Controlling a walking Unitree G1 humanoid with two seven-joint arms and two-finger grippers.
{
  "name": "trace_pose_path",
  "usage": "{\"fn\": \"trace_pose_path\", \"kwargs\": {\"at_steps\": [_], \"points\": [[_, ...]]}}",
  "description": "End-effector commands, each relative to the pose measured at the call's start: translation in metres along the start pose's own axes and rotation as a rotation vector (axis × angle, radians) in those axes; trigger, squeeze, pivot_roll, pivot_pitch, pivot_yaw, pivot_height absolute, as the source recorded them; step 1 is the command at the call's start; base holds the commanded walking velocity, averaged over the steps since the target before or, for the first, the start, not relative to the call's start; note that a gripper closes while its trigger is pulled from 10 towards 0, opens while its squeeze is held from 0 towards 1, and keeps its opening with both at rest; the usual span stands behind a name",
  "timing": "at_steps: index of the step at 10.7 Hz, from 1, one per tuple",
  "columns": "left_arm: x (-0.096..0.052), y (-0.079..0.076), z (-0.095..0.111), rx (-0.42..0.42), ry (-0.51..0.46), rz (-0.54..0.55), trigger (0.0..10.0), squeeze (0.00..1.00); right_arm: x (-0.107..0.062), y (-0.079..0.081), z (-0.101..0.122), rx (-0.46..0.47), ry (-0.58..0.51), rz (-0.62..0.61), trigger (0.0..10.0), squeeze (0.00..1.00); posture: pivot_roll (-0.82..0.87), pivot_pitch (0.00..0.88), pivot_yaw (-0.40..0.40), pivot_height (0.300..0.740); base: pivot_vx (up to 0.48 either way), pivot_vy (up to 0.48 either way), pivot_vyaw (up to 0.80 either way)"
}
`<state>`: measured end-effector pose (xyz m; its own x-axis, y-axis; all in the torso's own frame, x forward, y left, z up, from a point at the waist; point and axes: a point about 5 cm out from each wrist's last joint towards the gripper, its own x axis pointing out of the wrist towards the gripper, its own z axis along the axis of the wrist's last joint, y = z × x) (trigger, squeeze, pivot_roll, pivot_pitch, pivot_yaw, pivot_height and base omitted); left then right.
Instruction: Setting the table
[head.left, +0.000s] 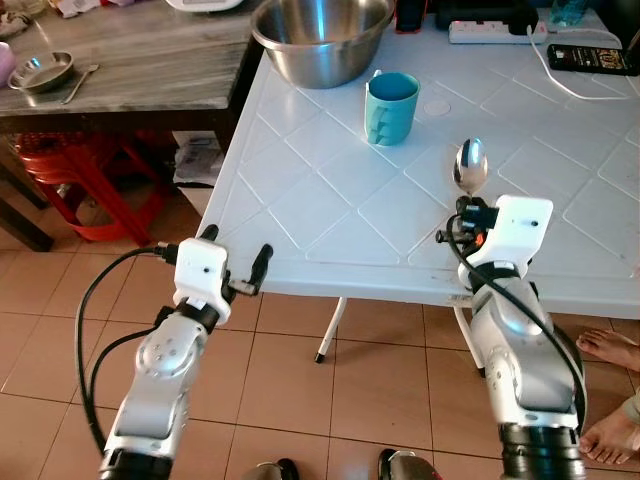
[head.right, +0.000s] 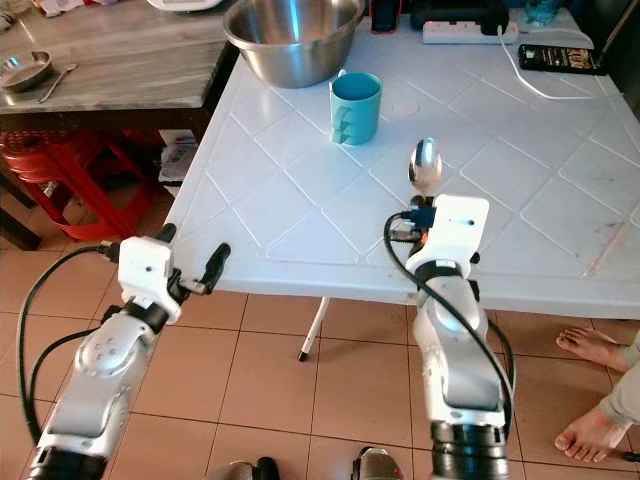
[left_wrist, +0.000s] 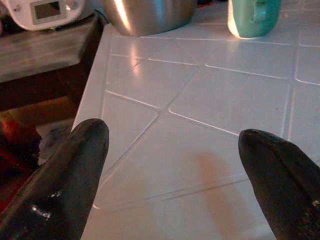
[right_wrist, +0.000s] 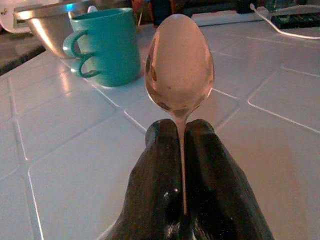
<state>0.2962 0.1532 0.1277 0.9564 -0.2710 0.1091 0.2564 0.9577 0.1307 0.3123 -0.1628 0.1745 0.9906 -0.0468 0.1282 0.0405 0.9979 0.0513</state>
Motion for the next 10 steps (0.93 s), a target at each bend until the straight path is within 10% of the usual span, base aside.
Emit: {"fn": "trace_pose_path", "kwargs": {"at_steps": [1,10], "points": [[-0.0019,0.0042,-0.0054,-0.01,0.024,0.024,10.0,0.0,-0.0017,0.0047,0.0035,-0.003,-0.025,0.012,10.0,0.0,-0.07,0.136,0.106,0.74,0.0,0.0,0.0],[-0.0006,-0.002,-0.007,-0.022,0.013,0.013,10.0,0.0,0.0011,0.0015,0.0043,-0.006,-0.041,-0.006,10.0,0.0,-0.07,0.146,0.107,0.74,0.0,0.44,-0.56]]}}
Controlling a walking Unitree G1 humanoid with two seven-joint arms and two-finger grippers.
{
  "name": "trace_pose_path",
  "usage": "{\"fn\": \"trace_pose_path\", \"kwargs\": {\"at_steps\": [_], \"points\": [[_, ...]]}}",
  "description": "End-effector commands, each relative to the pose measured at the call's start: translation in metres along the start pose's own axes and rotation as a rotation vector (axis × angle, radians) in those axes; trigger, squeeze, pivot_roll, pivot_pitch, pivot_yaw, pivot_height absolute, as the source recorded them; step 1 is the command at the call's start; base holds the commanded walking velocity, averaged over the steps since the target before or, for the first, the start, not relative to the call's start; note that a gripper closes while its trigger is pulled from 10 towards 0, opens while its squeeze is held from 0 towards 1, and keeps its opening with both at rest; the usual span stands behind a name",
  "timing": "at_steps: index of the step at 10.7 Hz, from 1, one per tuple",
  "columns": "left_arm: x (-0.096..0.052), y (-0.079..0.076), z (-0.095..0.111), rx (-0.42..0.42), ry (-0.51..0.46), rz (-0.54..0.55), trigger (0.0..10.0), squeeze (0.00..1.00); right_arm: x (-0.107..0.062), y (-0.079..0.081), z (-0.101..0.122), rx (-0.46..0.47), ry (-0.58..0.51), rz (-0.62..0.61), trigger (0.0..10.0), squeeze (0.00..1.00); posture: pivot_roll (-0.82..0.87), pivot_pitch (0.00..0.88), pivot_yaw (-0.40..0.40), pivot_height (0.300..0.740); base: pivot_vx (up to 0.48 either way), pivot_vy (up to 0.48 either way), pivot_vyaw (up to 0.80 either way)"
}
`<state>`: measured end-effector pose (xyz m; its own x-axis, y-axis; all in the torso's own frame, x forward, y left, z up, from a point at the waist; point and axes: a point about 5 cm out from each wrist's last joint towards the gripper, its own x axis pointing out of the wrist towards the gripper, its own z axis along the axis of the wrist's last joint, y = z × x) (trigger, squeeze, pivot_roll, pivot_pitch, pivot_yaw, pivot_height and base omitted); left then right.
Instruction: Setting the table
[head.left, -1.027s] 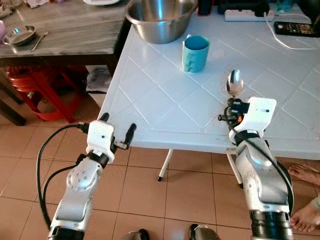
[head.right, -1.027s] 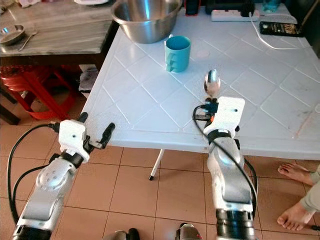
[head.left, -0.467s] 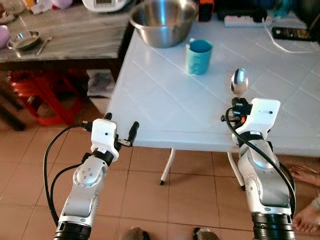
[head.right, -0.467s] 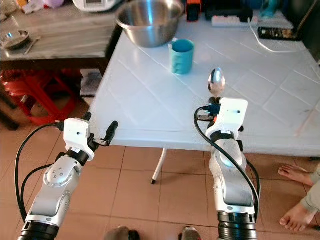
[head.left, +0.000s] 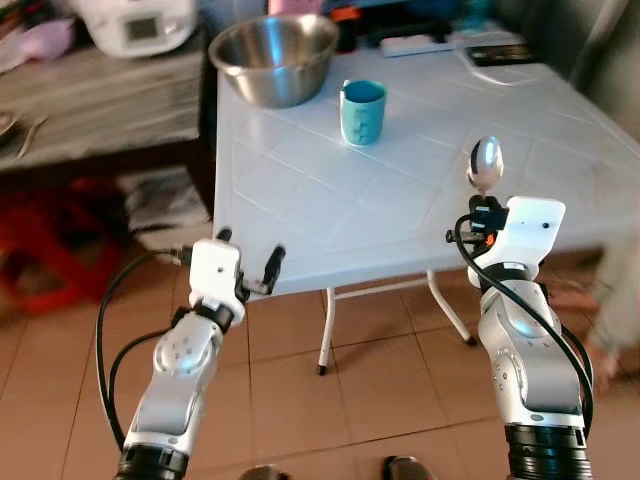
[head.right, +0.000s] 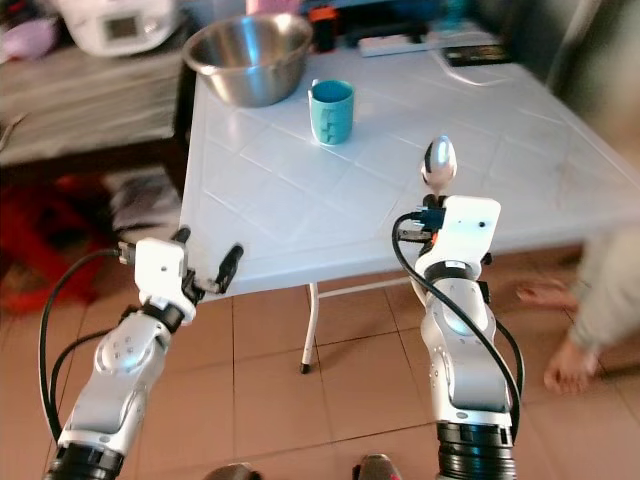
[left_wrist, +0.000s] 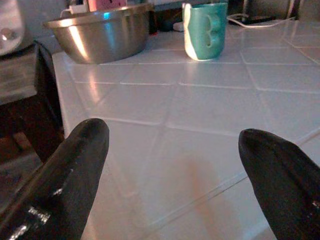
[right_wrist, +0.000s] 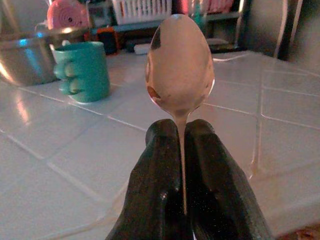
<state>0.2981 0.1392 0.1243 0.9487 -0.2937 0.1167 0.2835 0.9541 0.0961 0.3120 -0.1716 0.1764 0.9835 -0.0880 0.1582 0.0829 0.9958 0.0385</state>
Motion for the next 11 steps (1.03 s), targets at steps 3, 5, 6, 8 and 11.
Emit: {"fn": "trace_pose_path", "kwargs": {"at_steps": [3,5,6,8,11], "points": [[-0.0058,0.0096,-0.0041,0.016,0.018,0.033,10.0,0.0,0.0013,0.0083,0.0034,0.01,-0.021,0.027,10.0,0.0,-0.07,0.145,0.108,0.74,0.0,0.48,-0.14],[-0.0066,0.009,-0.0043,0.015,0.018,0.034,10.0,0.0,0.0013,0.0089,0.0046,-0.017,-0.031,0.03,10.0,0.0,-0.07,0.146,0.106,0.74,0.0,0.48,0.0],[-0.0067,0.0085,-0.0047,0.014,0.019,0.034,10.0,0.0,0.0013,0.0094,0.0046,-0.015,-0.031,0.031,10.0,0.0,-0.07,0.146,0.106,0.74,0.0,0.48,0.8],[-0.0067,0.0068,-0.0054,0.011,0.023,0.034,10.0,0.0,0.0015,0.0087,0.0036,-0.01,-0.027,0.027,10.0,0.0,-0.07,0.145,0.106,0.74,0.0,0.48,0.8],[-0.008,0.0022,-0.0068,0.008,0.026,0.023,10.0,0.0,0.0016,0.0086,0.0039,-0.007,-0.029,0.025,10.0,0.0,-0.07,0.147,0.106,0.74,0.0,0.48,0.31]]}}
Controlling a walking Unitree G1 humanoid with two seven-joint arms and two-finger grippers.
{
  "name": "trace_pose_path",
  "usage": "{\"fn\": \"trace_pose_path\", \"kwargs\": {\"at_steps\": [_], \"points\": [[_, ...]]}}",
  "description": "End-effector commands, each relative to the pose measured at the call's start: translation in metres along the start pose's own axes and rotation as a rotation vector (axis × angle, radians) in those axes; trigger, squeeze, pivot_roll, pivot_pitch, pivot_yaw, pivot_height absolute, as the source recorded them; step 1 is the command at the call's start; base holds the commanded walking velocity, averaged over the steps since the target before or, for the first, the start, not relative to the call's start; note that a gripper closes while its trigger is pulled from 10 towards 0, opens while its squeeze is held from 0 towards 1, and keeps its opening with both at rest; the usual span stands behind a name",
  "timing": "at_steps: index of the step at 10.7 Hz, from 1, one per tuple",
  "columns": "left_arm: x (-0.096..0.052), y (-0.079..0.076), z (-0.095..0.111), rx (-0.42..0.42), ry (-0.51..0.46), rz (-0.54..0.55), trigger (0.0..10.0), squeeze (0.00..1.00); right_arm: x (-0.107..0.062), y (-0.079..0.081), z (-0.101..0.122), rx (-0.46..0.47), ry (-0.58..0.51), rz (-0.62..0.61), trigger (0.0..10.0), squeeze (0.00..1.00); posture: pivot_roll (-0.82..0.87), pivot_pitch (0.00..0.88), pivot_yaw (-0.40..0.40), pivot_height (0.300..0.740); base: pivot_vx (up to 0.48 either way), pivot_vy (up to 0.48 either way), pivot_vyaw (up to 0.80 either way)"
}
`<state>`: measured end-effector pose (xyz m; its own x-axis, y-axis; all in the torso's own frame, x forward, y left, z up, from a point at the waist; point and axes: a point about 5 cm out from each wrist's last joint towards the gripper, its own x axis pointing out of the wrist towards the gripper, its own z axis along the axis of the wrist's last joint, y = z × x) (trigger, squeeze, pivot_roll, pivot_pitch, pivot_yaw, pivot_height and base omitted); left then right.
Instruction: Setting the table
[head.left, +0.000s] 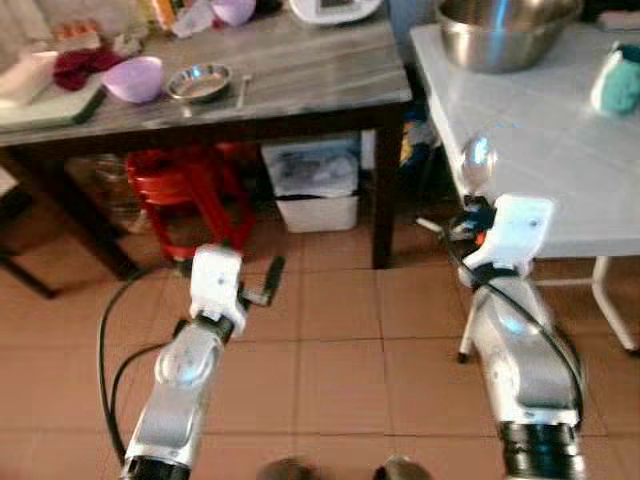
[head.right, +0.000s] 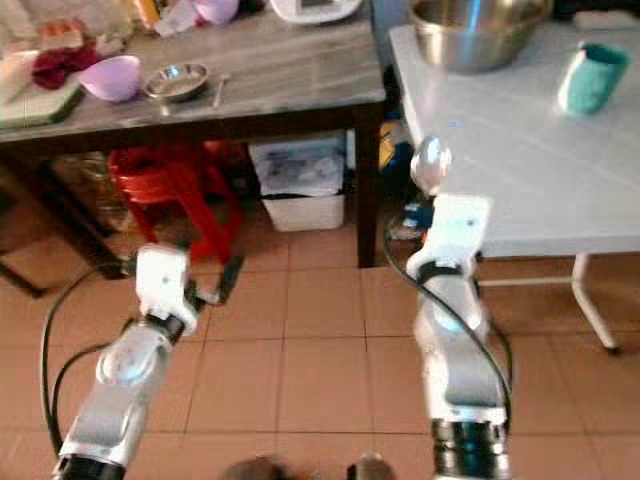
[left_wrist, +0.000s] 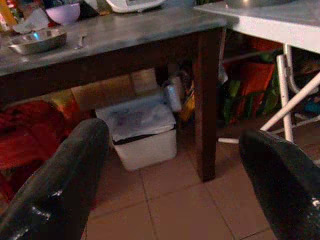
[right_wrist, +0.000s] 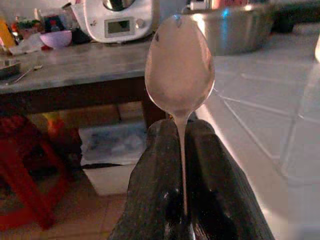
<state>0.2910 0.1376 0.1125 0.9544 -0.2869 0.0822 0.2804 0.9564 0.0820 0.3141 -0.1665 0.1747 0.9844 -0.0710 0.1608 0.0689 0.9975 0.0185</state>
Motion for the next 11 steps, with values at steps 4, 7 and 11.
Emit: {"fn": "trace_pose_path", "kwargs": {"at_steps": [4,7,11], "points": [[0.0004,0.007,0.0039,0.024,-0.006,0.016,10.0,0.0,-0.0002,0.0023,0.0056,0.007,-0.026,0.004,10.0,0.0,-0.08,0.152,0.108,0.74,0.0,0.48,0.0],[0.0016,0.0028,0.0064,0.007,-0.026,0.006,10.0,0.0,0.0005,0.0019,0.0049,0.007,-0.024,0.006,10.0,0.0,-0.08,0.143,0.103,0.74,0.0,0.0,0.0],[-0.0004,0.0007,0.006,-0.015,-0.02,-0.025,10.0,0.0,0.0023,0.0025,0.0054,0.004,-0.028,0.012,10.0,0.0,-0.07,0.132,0.096,0.74,0.074,0.0,0.0]]}}
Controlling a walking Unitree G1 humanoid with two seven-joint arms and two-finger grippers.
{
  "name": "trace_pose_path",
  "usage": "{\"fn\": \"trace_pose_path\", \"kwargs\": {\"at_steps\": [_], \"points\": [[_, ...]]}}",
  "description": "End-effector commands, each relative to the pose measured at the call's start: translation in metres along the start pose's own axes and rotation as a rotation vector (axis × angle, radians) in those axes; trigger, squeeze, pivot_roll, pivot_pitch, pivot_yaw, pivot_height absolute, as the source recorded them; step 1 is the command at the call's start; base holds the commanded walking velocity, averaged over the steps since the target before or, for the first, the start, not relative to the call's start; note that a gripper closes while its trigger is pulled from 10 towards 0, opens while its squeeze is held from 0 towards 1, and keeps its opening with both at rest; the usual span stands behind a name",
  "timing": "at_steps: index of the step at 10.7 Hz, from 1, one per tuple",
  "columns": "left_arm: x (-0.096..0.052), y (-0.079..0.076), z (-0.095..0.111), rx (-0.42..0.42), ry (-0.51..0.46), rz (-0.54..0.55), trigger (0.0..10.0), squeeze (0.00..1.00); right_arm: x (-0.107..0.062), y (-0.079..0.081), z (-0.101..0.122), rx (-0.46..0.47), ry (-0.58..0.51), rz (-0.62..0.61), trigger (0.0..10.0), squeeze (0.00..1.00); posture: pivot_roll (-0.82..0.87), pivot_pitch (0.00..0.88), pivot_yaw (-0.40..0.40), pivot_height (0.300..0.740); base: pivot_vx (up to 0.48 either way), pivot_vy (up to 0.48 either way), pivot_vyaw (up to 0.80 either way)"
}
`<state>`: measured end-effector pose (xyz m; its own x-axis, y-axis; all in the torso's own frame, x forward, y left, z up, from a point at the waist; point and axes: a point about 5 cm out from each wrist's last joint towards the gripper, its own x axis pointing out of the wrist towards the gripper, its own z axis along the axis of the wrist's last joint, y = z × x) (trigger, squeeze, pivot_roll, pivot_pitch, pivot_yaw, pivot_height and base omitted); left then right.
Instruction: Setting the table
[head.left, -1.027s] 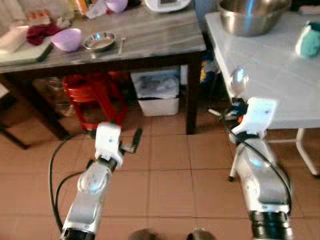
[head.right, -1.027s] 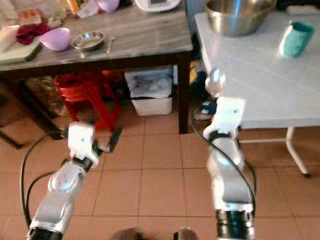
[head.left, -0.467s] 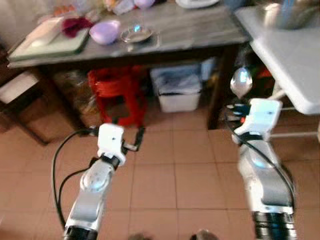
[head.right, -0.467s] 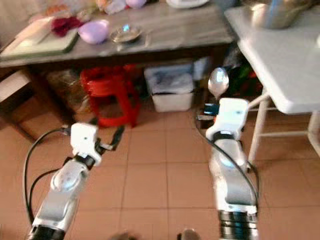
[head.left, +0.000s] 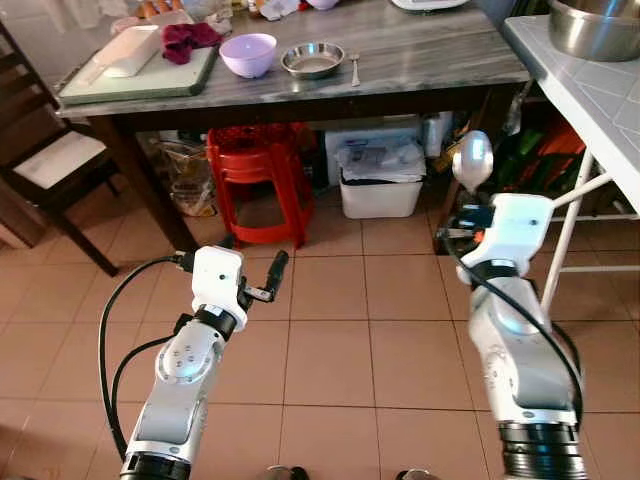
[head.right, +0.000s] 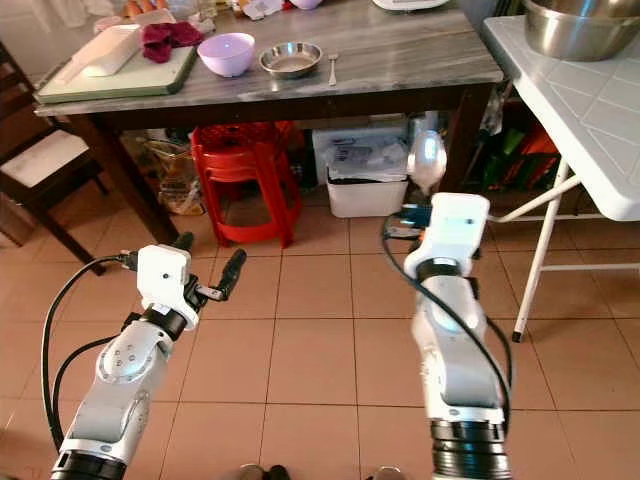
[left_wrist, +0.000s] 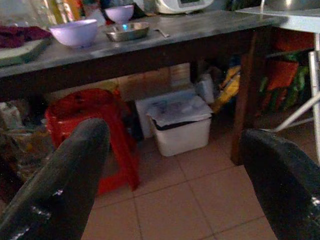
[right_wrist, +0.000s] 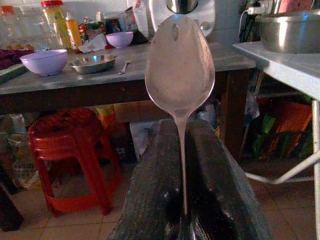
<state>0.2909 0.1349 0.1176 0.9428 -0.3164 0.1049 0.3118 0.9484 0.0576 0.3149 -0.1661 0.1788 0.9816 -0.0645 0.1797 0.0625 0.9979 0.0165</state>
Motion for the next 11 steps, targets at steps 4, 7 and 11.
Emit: {"fn": "trace_pose_path", "kwargs": {"at_steps": [4,7,11], "points": [[-0.0026,-0.0014,0.0008,-0.024,-0.004,-0.019,10.0,0.0,0.0015,0.0024,0.002,-0.001,-0.013,0.01,10.0,0.0,-0.08,0.135,0.097,0.74,0.361,0.0,0.0],[-0.0019,-0.0029,0.0007,-0.032,-0.003,-0.029,10.0,0.0,0.0006,0.0023,0.0008,-0.001,-0.01,0.008,10.0,0.0,-0.08,0.136,0.099,0.74,0.389,0.0,0.0],[-0.0014,-0.0057,0.0004,-0.038,-0.003,-0.038,10.0,0.0,0.0004,0.0001,0.0001,0.017,-0.005,0.0,10.0,0.0,-0.08,0.136,0.1,0.74,0.391,0.0,0.0]]}}
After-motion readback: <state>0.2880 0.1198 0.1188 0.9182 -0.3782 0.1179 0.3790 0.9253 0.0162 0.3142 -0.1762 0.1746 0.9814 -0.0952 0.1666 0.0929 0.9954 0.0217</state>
